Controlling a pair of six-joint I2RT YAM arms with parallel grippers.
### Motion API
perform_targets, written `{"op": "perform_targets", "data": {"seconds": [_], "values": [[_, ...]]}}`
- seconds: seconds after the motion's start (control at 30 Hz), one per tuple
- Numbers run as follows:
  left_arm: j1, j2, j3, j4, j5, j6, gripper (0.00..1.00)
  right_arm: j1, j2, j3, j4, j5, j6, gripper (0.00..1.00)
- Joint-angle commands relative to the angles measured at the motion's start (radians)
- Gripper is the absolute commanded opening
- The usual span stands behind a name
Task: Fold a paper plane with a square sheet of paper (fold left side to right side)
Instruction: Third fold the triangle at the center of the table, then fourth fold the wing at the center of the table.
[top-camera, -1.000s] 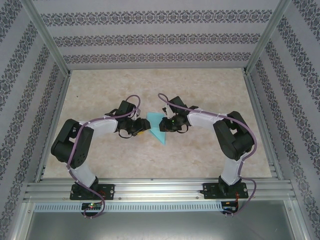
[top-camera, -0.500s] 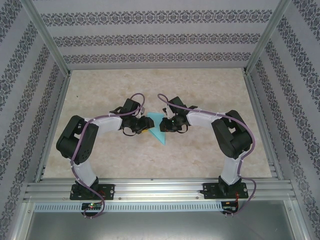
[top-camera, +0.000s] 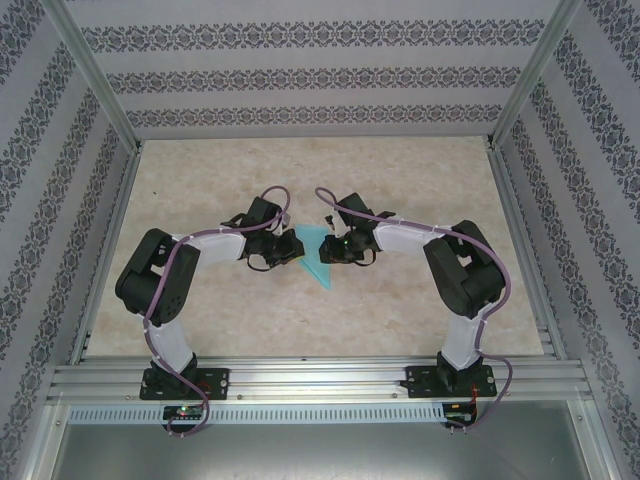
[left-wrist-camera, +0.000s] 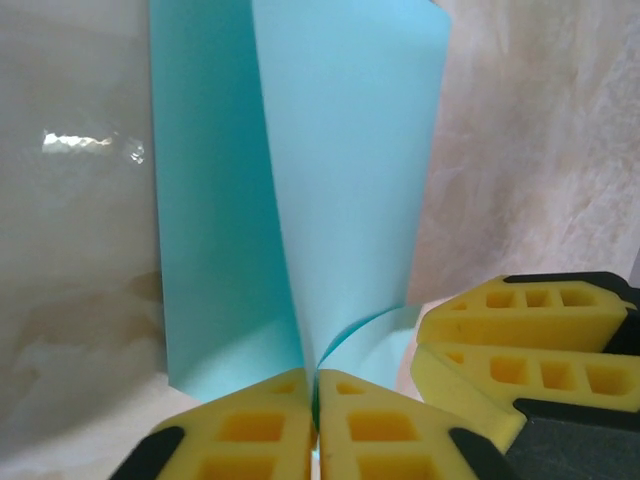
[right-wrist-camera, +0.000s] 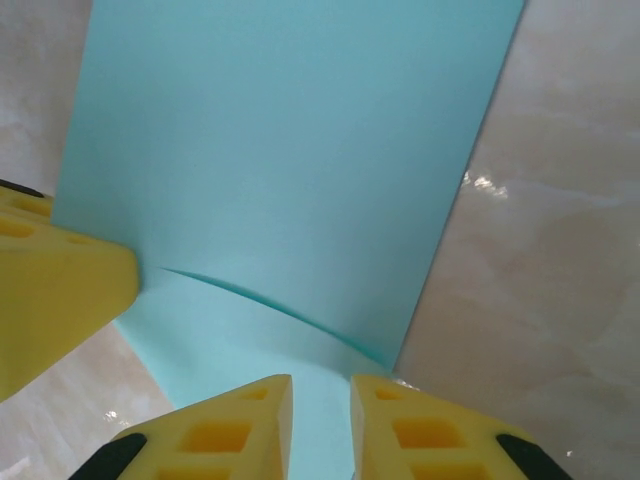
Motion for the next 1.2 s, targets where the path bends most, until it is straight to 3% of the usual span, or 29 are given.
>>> {"op": "perform_targets", "data": {"seconds": [0.0, 0.23, 0.5, 0.97, 1.17], "values": [[-0.012, -0.016, 0.016, 0.018, -0.008, -0.008, 0.06, 0.001, -0.083, -0.006, 0.009, 0.061, -0.032, 0.25], [-0.012, -0.035, 0.023, -0.002, -0.016, -0.017, 0.04, 0.123, -0.194, -0.060, -0.045, 0.286, -0.110, 0.42], [-0.013, -0.035, 0.033, -0.004, -0.004, -0.050, 0.04, 0.312, -0.155, -0.082, -0.009, 0.544, -0.108, 0.46], [-0.013, -0.030, 0.046, -0.025, -0.002, -0.051, 0.04, 0.335, -0.055, -0.049, -0.017, 0.566, -0.109, 0.45], [-0.013, -0.032, 0.050, -0.030, -0.001, -0.048, 0.03, 0.334, -0.041, -0.048, -0.018, 0.561, -0.106, 0.38]]}}
